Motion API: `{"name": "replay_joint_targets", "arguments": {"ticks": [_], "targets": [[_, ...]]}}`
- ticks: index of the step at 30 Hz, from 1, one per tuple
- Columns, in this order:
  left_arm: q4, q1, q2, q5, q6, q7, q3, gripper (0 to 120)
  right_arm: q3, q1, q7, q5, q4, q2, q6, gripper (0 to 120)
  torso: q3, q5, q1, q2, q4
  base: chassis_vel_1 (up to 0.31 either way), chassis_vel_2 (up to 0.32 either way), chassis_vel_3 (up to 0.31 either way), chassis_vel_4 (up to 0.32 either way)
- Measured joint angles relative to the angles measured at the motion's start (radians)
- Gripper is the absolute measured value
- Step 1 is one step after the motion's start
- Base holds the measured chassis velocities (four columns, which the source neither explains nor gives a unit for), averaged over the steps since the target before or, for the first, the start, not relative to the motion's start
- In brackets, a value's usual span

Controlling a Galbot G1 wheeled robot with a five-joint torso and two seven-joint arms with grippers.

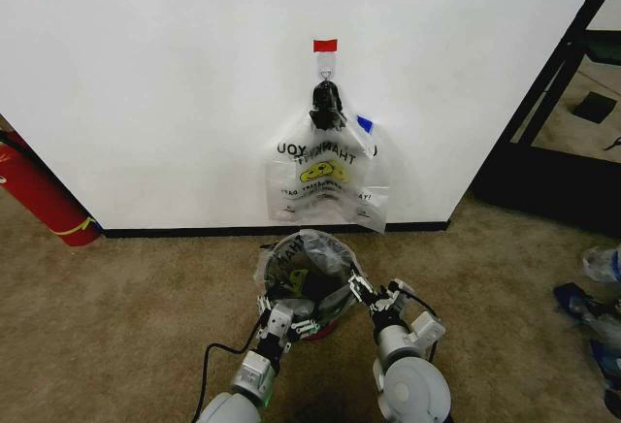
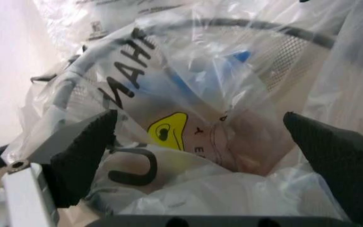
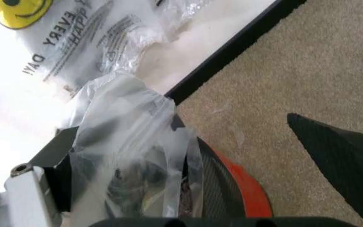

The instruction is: Pick up the garbage bag from the wall and place it over the trash bin.

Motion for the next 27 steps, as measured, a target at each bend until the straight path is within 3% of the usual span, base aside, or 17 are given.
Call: {"name": "replay_joint_targets", "arguments": {"ticks": [17,20,23,27], "targets": [[0.012,-0.012,-0.009,0.001,0.0,-0.002,-0.007,100,0.041,-0.011,0.043,0.137,0.148,-0.053,-0.029,100,0.0,-0.0001,0.0,0.0,0.0,0.0,0.0,0.0,0.0],[-0.043,0.0,-0.001,-0.018,0.004,-0.004,-0.027,100,0.04,-0.022,0.036,0.11,0.149,-0.063,-0.023,100,0.0,-0.0006,0.0,0.0,-0.0002,0.0,0.0,0.0,0.0],[-0.249,0.062,0.067,-0.099,0.0,0.008,-0.117,100,0.008,-0.039,-0.003,0.049,0.149,-0.09,-0.01,100,0.0,0.0001,0.0,0.0,0.0006,0.0,0.0,0.0,0.0],[-0.329,0.084,0.095,-0.144,-0.001,0.013,-0.145,100,0.0,-0.068,-0.034,0.001,0.15,-0.1,0.004,100,0.0,0.0,0.0,0.0,0.0,0.0,0.0,0.0,0.0]]}}
